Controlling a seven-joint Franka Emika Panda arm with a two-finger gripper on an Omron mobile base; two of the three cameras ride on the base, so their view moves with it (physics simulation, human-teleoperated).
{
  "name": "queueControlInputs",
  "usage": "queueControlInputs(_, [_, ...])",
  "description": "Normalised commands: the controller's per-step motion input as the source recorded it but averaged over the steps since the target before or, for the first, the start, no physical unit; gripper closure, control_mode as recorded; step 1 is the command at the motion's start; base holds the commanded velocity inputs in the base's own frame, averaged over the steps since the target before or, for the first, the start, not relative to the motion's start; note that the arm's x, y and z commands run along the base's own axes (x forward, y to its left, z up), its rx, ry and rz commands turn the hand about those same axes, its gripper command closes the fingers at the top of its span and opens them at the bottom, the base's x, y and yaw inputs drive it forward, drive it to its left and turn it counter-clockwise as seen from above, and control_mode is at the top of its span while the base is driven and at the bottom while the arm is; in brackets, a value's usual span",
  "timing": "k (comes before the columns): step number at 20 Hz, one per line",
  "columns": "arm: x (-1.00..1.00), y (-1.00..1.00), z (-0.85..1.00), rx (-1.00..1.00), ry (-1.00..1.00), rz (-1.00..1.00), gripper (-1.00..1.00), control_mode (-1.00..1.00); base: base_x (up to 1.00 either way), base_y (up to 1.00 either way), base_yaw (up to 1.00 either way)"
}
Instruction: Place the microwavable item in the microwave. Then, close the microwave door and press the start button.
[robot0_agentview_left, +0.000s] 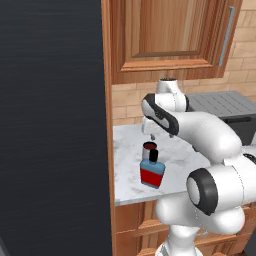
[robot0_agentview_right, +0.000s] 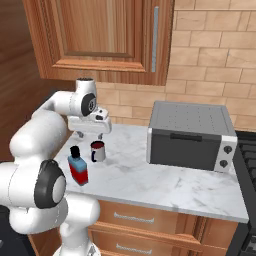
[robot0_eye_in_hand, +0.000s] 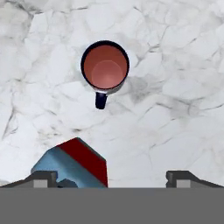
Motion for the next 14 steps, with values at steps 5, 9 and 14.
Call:
queueControlInputs(5, [0.09, 0.21, -0.57, 0.00, 0.04, 0.00, -1.00, -1.00, 0.00, 0.00, 0.00])
queueControlInputs(9, [0.05, 0.14, -0.53, 0.00, 0.00, 0.00, -1.00, -1.00, 0.00, 0.00, 0.00])
queueControlInputs(14, [0.28, 0.00, -0.33, 0.00, 0.01, -0.01, -1.00, -1.00, 0.00, 0.00, 0.00])
